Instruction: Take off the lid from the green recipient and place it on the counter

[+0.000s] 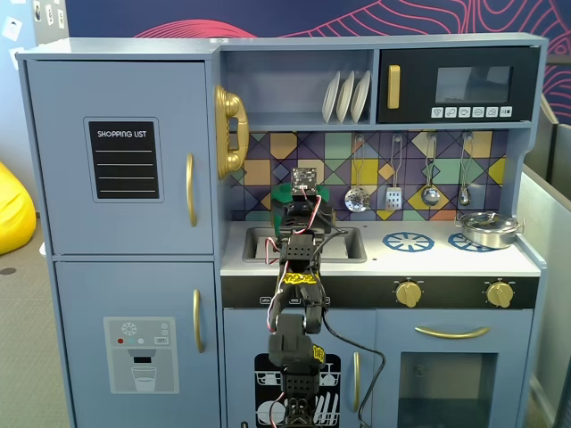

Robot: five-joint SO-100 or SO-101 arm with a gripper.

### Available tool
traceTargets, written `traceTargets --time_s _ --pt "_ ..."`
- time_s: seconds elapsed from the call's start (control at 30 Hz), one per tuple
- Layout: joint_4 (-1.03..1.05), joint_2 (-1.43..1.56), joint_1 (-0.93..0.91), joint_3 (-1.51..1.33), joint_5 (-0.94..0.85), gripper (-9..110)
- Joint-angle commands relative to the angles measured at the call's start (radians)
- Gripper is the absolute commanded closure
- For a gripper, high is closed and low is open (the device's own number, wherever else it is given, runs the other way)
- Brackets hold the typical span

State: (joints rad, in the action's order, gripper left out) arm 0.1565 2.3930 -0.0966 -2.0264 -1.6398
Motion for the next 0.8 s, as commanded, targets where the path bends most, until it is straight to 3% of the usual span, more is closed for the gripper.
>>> traceTargets --time_s 0.0,0.53,0.67,0.77 --pt "-0.044 -0.051 0.006 0.107 -0.012 62" --pt "-0.091 -0.187 -0.002 0.196 -0.005 66" --pt "-0.091 -0.195 0.003 0.204 0.021 77" --pt "-0.091 -0.19 0.012 0.196 0.014 97"
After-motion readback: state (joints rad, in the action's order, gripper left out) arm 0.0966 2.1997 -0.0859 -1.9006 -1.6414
